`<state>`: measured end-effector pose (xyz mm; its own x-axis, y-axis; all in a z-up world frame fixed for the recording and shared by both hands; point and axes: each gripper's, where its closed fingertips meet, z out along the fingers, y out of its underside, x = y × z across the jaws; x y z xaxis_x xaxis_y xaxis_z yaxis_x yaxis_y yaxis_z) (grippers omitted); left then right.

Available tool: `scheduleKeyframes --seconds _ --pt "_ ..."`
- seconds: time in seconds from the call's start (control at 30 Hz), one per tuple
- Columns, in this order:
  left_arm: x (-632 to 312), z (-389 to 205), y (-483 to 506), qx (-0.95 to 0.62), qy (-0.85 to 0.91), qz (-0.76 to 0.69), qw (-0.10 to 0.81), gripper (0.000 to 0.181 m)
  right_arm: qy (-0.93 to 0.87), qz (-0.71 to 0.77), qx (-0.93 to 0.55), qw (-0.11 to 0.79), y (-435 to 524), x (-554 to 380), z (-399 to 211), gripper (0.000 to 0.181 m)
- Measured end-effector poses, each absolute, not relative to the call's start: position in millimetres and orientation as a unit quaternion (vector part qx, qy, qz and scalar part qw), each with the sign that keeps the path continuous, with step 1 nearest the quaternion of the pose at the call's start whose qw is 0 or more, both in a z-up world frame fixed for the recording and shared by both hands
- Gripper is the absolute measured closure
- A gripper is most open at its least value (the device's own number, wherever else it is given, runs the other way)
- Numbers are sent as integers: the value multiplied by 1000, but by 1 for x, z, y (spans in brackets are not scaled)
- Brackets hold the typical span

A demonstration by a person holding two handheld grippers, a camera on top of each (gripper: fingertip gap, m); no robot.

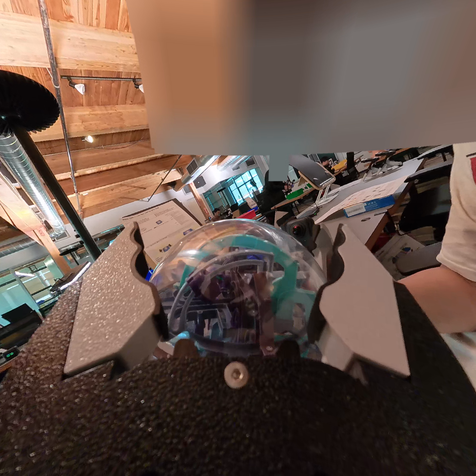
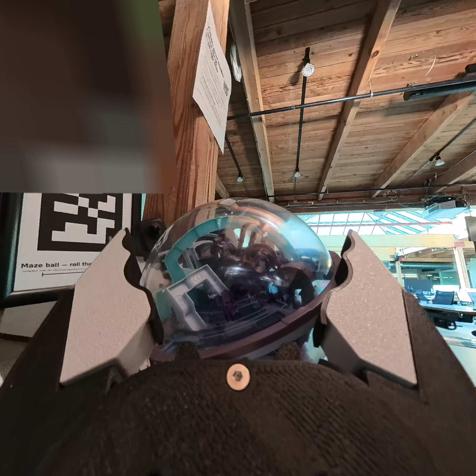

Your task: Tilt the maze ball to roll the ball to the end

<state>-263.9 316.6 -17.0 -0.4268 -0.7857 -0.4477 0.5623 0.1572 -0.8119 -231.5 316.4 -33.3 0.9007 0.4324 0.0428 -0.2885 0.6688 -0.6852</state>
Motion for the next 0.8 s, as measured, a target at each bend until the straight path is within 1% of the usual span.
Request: scheduleKeyframes --seconds 0.47,0.67,0.8 --pt "-273 -11 320 -80 516 -681 513 43 -138 136 -378 905 312 -243 -24 29" --pt "-275 -11 330 -83 482 -724 487 47 -157 104 -395 899 313 -248 -24 28" --pt "-273 -13 330 -82 479 -730 481 46 -161 99 -397 898 312 -248 -23 28"
